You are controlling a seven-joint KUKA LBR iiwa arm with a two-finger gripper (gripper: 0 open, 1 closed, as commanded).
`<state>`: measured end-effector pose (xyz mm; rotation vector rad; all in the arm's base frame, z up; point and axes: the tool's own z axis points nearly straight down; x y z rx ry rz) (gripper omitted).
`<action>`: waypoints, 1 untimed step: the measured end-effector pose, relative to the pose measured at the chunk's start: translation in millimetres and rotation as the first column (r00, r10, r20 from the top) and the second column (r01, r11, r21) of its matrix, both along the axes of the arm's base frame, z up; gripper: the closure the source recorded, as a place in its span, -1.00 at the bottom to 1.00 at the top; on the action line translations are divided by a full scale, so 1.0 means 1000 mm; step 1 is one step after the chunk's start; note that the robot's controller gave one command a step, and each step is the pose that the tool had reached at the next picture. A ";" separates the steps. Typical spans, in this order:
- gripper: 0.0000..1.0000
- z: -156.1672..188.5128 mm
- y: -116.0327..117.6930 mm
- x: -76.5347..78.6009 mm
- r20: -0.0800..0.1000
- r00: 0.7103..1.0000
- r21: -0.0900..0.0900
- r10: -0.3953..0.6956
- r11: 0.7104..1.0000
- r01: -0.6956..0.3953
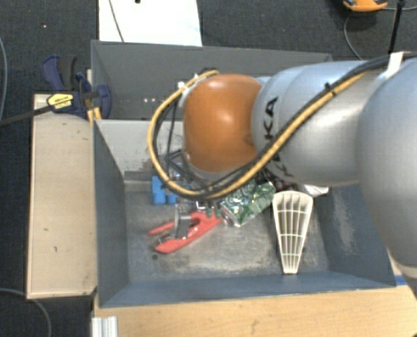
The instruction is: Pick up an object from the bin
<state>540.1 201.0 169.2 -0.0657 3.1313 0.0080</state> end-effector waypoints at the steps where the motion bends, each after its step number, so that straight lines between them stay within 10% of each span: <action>1: -1.00 -0.061 -0.031 -0.013 -0.003 1.000 -0.002 -0.026 1.000 0.026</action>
Offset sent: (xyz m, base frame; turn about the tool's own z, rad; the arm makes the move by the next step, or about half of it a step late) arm -0.0213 -0.0508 -0.0662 0.0653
